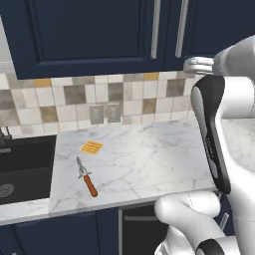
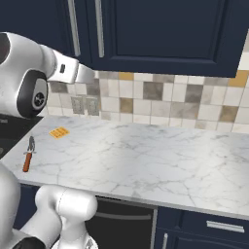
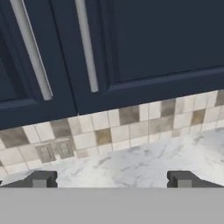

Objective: Open the cabinet. Pick the bar soap and place it next to the sink. Then close the cabinet.

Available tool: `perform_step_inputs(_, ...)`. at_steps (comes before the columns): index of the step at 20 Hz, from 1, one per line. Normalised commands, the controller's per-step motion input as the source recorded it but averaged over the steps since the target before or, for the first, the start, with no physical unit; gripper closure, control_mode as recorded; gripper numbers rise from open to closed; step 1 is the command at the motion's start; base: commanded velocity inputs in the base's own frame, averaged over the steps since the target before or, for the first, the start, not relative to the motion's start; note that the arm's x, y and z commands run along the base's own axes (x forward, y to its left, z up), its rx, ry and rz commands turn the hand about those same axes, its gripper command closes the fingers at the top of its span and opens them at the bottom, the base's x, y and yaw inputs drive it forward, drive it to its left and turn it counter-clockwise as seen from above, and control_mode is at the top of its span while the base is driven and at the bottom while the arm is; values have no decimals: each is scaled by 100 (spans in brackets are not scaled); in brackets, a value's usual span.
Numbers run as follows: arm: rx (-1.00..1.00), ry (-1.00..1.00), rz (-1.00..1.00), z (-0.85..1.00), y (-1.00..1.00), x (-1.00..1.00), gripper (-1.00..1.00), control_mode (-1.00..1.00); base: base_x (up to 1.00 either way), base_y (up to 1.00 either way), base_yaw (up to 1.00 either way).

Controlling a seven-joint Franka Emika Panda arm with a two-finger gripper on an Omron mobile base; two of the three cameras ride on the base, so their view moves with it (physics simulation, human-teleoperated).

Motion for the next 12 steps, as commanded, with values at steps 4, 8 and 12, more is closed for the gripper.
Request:
perform_step_inputs(4, 0, -6, 1, 43, 16, 9, -100, -100, 0, 0, 0)
perform_step_inputs(8, 0, 4, 18, 44, 3, 16, -100, -100, 0, 0, 0)
perform_step_inputs(12, 0, 13, 38, 25, 0, 40, -100, -100, 0, 0, 0)
